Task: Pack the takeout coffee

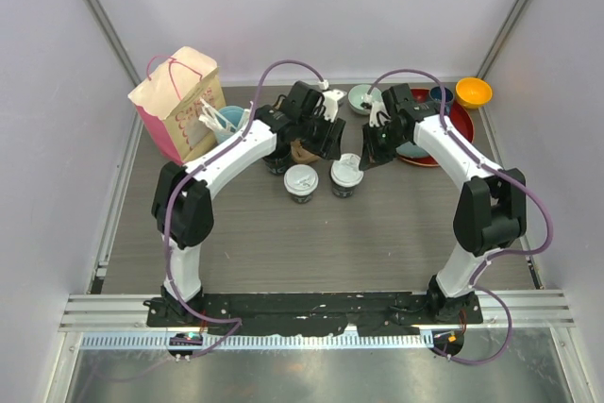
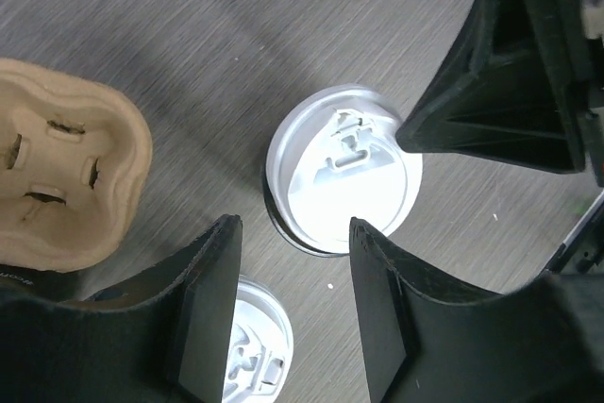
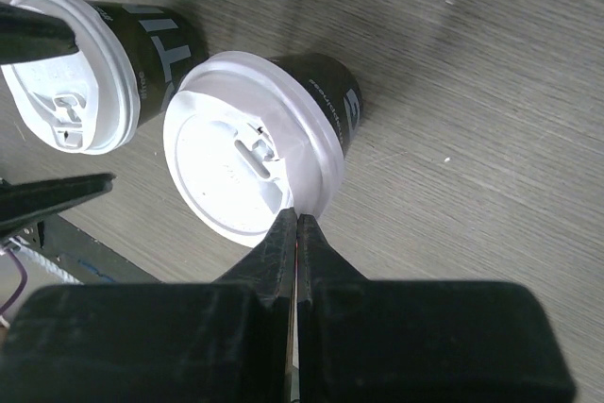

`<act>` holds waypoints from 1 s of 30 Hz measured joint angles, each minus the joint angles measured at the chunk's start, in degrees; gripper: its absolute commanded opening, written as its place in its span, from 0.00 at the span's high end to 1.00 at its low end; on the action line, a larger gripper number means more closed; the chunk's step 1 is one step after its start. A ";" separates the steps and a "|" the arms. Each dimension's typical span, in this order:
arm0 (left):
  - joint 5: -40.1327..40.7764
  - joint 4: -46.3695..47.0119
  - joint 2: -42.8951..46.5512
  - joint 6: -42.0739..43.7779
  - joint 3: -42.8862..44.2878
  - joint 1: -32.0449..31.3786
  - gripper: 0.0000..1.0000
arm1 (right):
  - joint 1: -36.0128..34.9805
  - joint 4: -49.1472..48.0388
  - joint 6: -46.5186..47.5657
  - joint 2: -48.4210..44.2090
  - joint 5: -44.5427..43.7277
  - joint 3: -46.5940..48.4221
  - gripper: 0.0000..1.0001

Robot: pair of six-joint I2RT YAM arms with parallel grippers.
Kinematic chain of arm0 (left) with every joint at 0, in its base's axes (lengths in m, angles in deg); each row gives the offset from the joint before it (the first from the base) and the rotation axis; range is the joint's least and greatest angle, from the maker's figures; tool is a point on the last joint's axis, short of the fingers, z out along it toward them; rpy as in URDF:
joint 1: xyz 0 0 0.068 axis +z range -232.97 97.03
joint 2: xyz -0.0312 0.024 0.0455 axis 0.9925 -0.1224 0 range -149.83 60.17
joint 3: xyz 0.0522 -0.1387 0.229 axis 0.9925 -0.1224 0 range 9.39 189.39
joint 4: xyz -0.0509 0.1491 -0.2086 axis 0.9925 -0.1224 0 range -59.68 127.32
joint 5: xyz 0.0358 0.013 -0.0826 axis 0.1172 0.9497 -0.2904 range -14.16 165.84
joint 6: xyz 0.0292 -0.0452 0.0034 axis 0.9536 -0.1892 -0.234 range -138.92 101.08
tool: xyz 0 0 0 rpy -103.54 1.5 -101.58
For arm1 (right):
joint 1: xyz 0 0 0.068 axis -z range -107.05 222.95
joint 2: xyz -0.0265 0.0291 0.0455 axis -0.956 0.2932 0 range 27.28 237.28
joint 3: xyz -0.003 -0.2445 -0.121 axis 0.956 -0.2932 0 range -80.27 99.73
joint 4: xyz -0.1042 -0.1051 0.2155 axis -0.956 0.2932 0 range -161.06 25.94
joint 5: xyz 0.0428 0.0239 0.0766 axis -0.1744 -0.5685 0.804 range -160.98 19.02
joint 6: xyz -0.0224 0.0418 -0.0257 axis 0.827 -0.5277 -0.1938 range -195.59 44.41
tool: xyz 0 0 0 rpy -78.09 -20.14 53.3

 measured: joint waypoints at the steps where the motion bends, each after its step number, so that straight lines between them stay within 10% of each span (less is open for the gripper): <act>1: 0.22 -0.02 -0.50 0.00 0.02 0.09 0.48 | 0.02 0.33 0.17 0.72 0.37 0.33 0.99; 30: 2.93 -1.31 -3.58 0.68 0.22 -1.55 0.64 | 0.24 2.54 1.60 3.30 4.68 4.04 0.99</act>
